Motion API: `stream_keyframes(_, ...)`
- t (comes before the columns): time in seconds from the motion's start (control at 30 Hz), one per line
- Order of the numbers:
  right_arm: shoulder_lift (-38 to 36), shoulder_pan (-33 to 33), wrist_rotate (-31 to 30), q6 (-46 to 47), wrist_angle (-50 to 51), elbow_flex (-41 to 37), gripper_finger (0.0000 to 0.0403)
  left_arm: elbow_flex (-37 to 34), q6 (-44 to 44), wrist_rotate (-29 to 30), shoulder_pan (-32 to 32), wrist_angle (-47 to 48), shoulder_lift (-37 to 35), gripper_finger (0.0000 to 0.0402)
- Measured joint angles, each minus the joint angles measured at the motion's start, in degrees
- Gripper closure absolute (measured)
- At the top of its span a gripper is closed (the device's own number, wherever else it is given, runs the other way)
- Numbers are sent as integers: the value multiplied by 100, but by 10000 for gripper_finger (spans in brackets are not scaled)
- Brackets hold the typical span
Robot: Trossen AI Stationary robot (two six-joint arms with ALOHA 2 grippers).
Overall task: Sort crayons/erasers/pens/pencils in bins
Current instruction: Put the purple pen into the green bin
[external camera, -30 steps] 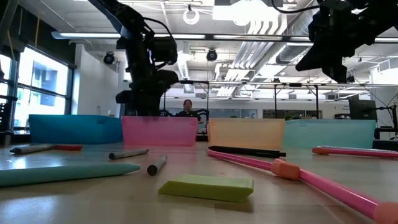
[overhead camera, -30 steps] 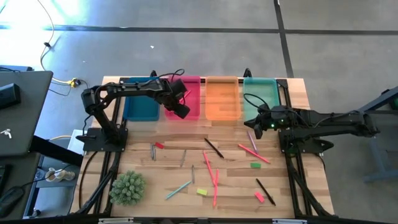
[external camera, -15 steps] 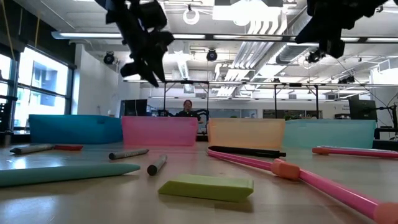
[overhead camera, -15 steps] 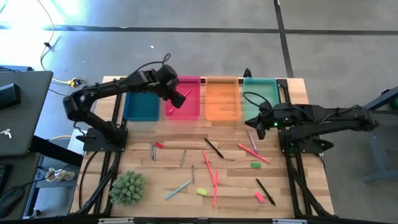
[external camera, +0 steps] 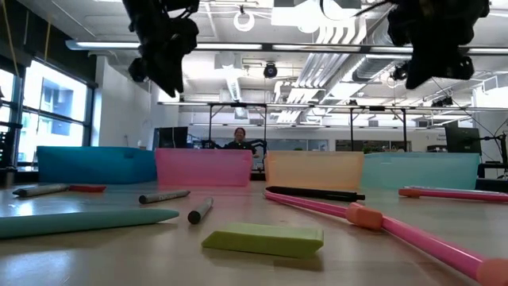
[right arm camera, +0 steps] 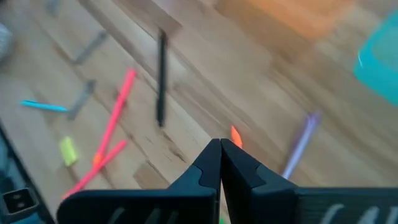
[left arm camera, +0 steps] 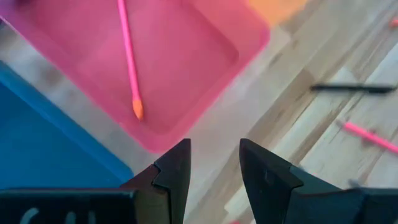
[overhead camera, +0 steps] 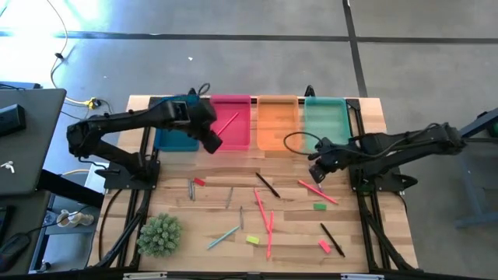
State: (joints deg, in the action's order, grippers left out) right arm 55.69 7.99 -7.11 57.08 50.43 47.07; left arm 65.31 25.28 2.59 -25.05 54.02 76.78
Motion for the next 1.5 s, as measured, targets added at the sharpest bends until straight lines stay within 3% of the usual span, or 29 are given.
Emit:
stream_keyframes(0.23, 574, 120, -140, 883, 371, -2, 402, -489, 350, -20, 437, -134, 13, 275)
stream_keyframes(0.53, 1323, 101, -140, 1023, 449, -7, 400, -497, 275, -21, 818, -176, 10, 275)
stream_keyframes(0.8, 2004, -32, -201, 1449, 464, -9, 330, -499, 254, -24, 1032, -171, 10, 275)
stream_keyframes(0.93, 2287, -130, -471, 1360, 458, -9, 286, -499, 112, -22, 1096, -167, 10, 275)
stream_keyframes(1.13, 2719, -365, -284, 884, 425, -11, 243, -499, 105, -22, 1096, -158, 10, 275)
stream_keyframes(1.5, 3298, -975, 25, 110, 77, -11, 231, -501, 105, -23, 1096, -156, 10, 275)
